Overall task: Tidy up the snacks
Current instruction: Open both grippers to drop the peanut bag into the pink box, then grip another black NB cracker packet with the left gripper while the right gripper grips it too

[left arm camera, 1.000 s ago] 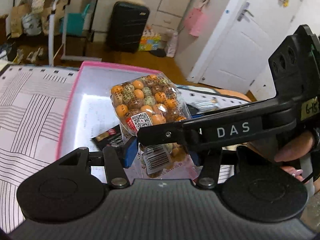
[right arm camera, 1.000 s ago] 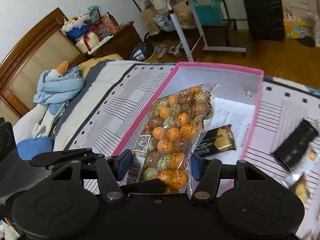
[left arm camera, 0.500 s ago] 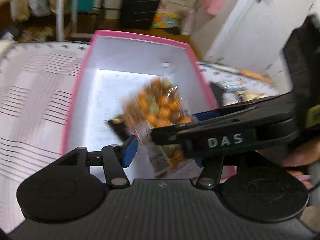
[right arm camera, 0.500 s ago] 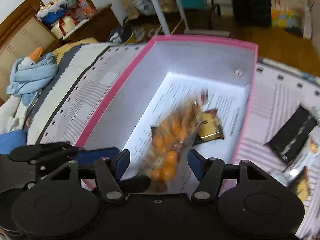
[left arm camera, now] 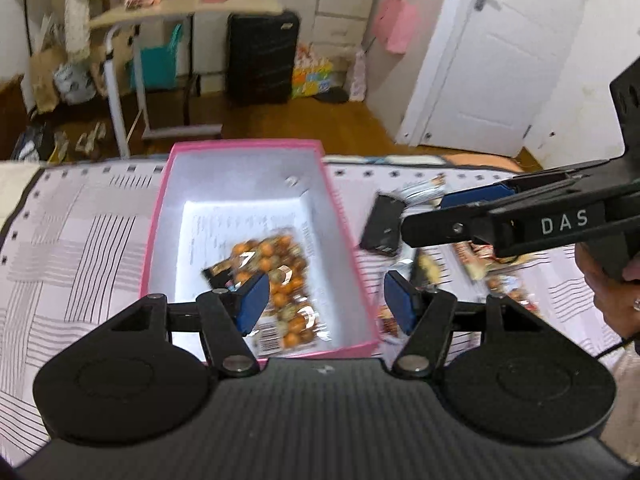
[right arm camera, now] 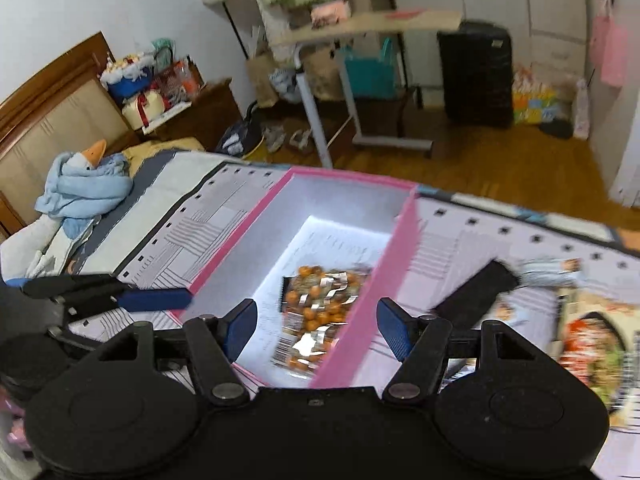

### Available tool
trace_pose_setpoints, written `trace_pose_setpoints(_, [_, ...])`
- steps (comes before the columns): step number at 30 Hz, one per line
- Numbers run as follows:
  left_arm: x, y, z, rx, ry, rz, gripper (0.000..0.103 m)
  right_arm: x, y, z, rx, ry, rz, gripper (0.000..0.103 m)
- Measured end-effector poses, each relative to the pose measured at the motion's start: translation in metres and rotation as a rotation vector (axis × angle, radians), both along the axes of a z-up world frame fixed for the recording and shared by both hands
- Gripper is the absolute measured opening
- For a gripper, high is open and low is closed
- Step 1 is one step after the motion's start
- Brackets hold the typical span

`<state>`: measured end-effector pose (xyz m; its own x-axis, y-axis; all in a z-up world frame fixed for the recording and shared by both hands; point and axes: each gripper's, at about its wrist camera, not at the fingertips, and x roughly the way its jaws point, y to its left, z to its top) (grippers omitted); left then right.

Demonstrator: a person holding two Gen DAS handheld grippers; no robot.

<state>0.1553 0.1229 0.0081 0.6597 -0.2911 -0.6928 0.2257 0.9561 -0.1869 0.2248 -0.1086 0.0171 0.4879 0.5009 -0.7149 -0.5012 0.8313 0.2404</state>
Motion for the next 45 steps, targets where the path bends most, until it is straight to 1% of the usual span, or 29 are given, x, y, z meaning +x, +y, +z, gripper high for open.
trace_pose_setpoints(2, [-0.008, -0.013, 0.014, 0.001, -0.021, -0.027, 0.063, -0.010, -0.018, 0.007, -0.021, -0.030, 0.000, 0.072])
trace_pose_setpoints(4, [-0.014, -0.028, 0.026, -0.011, -0.034, -0.063, 0.065, -0.018, -0.039, 0.011, -0.029, -0.062, -0.015, 0.072])
trace_pose_setpoints(6, [-0.019, -0.044, 0.033, -0.021, -0.049, -0.101, 0.071, -0.023, -0.062, 0.013, -0.031, -0.088, -0.034, 0.072])
trace_pose_setpoints(9, [-0.022, -0.070, 0.036, -0.001, -0.077, -0.153, 0.075, -0.025, -0.093, 0.009, -0.017, -0.078, -0.078, 0.072])
trace_pose_setpoints(12, [-0.019, -0.100, 0.028, 0.048, -0.086, -0.195, 0.075, -0.022, -0.121, -0.001, 0.014, -0.046, -0.132, 0.072])
trace_pose_setpoints(14, [-0.014, -0.117, 0.019, 0.067, -0.073, -0.209, 0.075, -0.017, -0.136, -0.013, 0.036, -0.002, -0.161, 0.072])
trace_pose_setpoints(16, [-0.006, -0.135, 0.006, 0.064, -0.044, -0.229, 0.075, -0.010, -0.147, -0.029, 0.055, 0.065, -0.175, 0.072])
trace_pose_setpoints(19, [0.008, -0.154, -0.018, 0.065, 0.018, -0.222, 0.075, -0.004, -0.156, -0.054, 0.098, 0.148, -0.186, 0.071])
trace_pose_setpoints(21, [0.018, -0.163, -0.039, 0.068, 0.063, -0.223, 0.073, -0.002, -0.158, -0.072, 0.122, 0.202, -0.205, 0.068])
trace_pose_setpoints(22, [0.023, -0.167, -0.049, 0.070, 0.080, -0.225, 0.073, -0.001, -0.159, -0.082, 0.135, 0.233, -0.213, 0.065])
trace_pose_setpoints(24, [0.031, -0.175, -0.069, 0.083, 0.106, -0.218, 0.069, 0.001, -0.161, -0.100, 0.160, 0.296, -0.228, 0.062])
trace_pose_setpoints(26, [0.038, -0.178, -0.089, 0.105, 0.114, -0.206, 0.065, 0.002, -0.163, -0.114, 0.173, 0.348, -0.236, 0.060])
trace_pose_setpoints(27, [0.040, -0.179, -0.097, 0.114, 0.105, -0.198, 0.064, 0.003, -0.162, -0.120, 0.165, 0.360, -0.240, 0.060])
trace_pose_setpoints(29, [0.044, -0.178, -0.110, 0.140, 0.087, -0.176, 0.064, 0.006, -0.160, -0.127, 0.161, 0.345, -0.237, 0.060])
trace_pose_setpoints(32, [0.047, -0.176, -0.124, 0.155, 0.090, -0.153, 0.064, 0.025, -0.151, -0.138, 0.192, 0.341, -0.252, 0.059])
trace_pose_setpoints(34, [0.048, -0.175, -0.133, 0.166, 0.103, -0.140, 0.065, 0.039, -0.139, -0.147, 0.184, 0.337, -0.241, 0.060])
trace_pose_setpoints(37, [0.049, -0.183, -0.145, 0.247, 0.072, -0.133, 0.068, 0.061, -0.124, -0.164, 0.154, 0.358, -0.251, 0.060])
trace_pose_setpoints(40, [0.052, -0.187, -0.157, 0.269, 0.108, -0.150, 0.067, 0.079, -0.116, -0.181, 0.155, 0.374, -0.290, 0.060])
trace_pose_setpoints(41, [0.051, -0.189, -0.159, 0.281, 0.106, -0.168, 0.066, 0.083, -0.115, -0.187, 0.160, 0.389, -0.300, 0.060])
trace_pose_setpoints(42, [0.050, -0.190, -0.159, 0.300, 0.095, -0.172, 0.060, 0.086, -0.116, -0.191, 0.157, 0.402, -0.305, 0.060])
trace_pose_setpoints(43, [0.049, -0.191, -0.159, 0.319, 0.083, -0.172, 0.057, 0.086, -0.114, -0.196, 0.146, 0.417, -0.302, 0.061])
trace_pose_setpoints(44, [0.048, -0.192, -0.158, 0.320, 0.079, -0.180, 0.052, 0.085, -0.113, -0.199, 0.133, 0.426, -0.298, 0.062])
trace_pose_setpoints(45, [0.047, -0.192, -0.158, 0.305, 0.084, -0.192, 0.048, 0.084, -0.112, -0.200, 0.130, 0.423, -0.297, 0.063])
